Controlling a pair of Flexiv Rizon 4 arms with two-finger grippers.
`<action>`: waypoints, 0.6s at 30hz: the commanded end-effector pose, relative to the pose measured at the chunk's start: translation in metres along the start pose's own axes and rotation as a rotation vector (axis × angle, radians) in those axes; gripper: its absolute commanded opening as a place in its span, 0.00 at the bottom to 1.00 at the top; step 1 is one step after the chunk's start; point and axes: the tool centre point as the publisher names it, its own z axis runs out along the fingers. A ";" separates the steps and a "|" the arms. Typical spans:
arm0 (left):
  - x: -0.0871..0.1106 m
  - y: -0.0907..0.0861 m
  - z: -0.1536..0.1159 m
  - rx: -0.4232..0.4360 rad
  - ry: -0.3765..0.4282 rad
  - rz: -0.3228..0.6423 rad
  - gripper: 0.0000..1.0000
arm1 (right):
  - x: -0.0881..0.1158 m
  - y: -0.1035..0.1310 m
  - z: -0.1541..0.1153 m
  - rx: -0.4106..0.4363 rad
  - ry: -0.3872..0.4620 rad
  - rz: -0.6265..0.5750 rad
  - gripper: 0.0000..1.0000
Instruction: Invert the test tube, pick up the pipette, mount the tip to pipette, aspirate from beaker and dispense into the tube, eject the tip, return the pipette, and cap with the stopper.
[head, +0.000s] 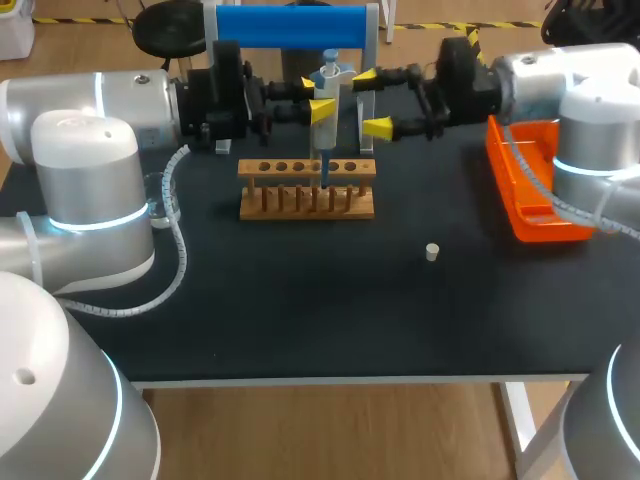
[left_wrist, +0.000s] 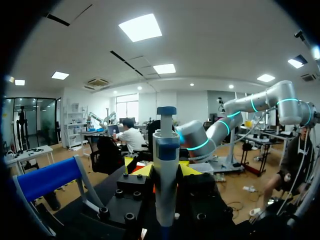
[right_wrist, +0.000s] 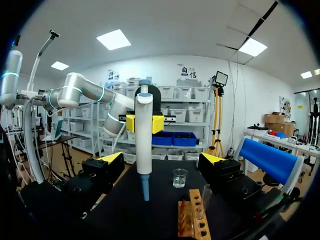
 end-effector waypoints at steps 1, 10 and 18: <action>0.001 0.000 -0.001 0.000 -0.001 0.000 0.00 | -0.012 0.006 -0.018 0.042 -0.044 -0.003 1.00; 0.001 0.000 -0.001 0.000 -0.001 0.000 0.00 | -0.072 -0.003 -0.012 0.169 -0.143 0.016 1.00; 0.001 0.000 -0.001 0.000 -0.001 0.000 0.00 | -0.114 -0.009 -0.004 0.222 -0.214 0.051 1.00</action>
